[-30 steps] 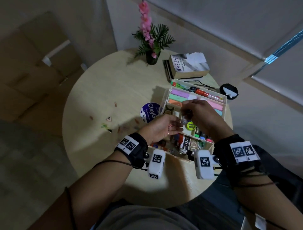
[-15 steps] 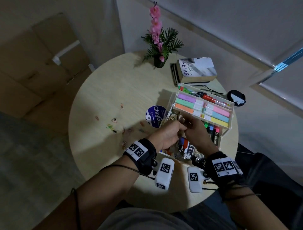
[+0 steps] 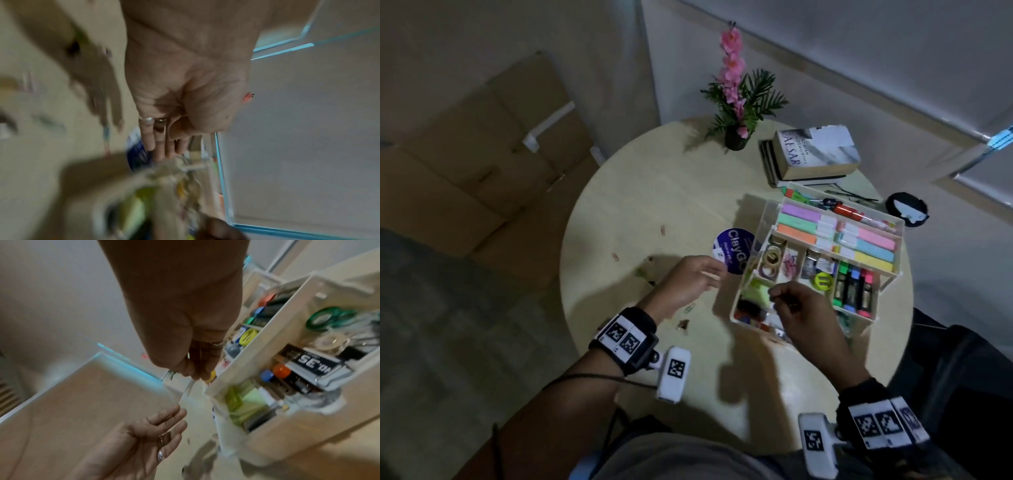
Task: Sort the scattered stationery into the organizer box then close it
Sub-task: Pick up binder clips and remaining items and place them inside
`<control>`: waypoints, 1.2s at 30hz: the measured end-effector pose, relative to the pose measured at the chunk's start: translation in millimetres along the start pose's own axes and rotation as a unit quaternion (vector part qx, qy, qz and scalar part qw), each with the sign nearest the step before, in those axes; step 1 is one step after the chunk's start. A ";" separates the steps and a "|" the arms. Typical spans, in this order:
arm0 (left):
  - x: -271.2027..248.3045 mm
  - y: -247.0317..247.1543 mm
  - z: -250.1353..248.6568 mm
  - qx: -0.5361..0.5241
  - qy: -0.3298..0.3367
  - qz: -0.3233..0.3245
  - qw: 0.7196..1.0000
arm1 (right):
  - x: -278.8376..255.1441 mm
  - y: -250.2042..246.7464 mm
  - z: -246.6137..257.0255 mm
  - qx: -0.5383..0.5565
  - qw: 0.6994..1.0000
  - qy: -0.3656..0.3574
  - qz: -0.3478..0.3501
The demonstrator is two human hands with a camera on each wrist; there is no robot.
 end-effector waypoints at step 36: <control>6.3 -114.2 82.0 0.410 0.175 0.116 0.888 | 6.4 184.0 -3.0 0.114 0.963 0.222 0.097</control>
Point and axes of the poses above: each hand's wrist, its own x-axis towards the middle knuckle, its own y-axis out of the palm, z = x × y, the point moved 8 cm from there along x, towards the middle knuckle, and after that the axes turned 9 degrees about y, right-handed, at the moved point
